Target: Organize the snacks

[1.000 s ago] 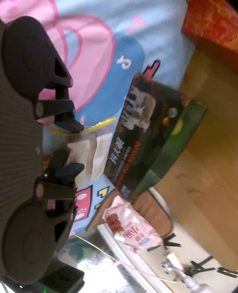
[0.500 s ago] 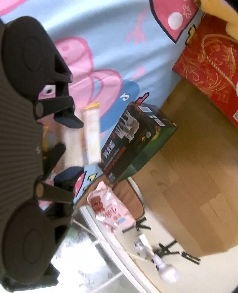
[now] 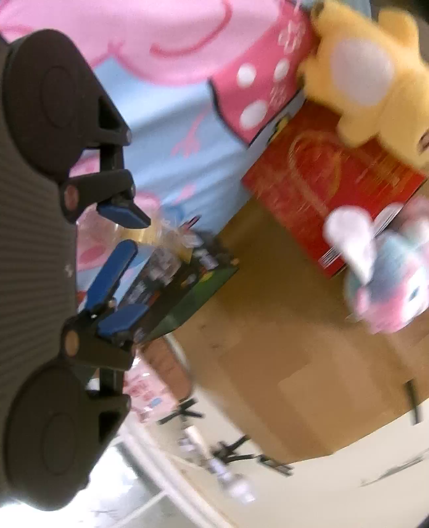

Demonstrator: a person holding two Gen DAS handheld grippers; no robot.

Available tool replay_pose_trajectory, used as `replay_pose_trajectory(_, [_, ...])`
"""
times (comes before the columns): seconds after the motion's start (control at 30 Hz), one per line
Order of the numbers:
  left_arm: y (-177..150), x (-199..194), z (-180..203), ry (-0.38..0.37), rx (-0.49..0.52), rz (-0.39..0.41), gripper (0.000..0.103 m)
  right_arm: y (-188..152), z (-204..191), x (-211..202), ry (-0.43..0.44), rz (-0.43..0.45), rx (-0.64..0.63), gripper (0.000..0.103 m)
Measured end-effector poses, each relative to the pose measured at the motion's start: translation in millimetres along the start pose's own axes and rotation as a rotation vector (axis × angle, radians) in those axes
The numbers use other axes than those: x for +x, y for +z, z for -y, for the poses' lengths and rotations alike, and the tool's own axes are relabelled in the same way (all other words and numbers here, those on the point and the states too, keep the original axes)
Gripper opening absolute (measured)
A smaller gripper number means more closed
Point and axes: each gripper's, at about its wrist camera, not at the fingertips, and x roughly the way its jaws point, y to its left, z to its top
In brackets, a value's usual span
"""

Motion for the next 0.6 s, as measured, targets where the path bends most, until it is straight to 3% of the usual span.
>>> replay_pose_trajectory(0.17, [11,-17,-17,0.086,0.006,0.065,0.059,4,-9,-17,0.023,0.049,0.002,0.056])
replay_pose_trajectory(0.23, [13,-8,-23,0.124,0.002,0.056,0.059,-3,-4,-29,-0.001,0.042,0.018,0.064])
replay_pose_trajectory(0.3, [14,3,-29,0.134,-0.005,0.038,0.059,-13,5,-30,-0.044,-0.004,0.049,0.07])
replay_pose_trajectory(0.4, [9,21,-30,0.163,0.013,-0.005,0.059,-20,20,-17,-0.094,-0.111,0.1,0.071])
replay_pose_trajectory(0.53, [4,35,-36,0.204,0.023,-0.03,0.059,-21,33,6,-0.05,-0.216,0.212,0.073])
replay_pose_trajectory(0.6, [2,46,-39,0.214,0.019,-0.061,0.054,-15,35,22,-0.014,-0.247,0.225,0.073])
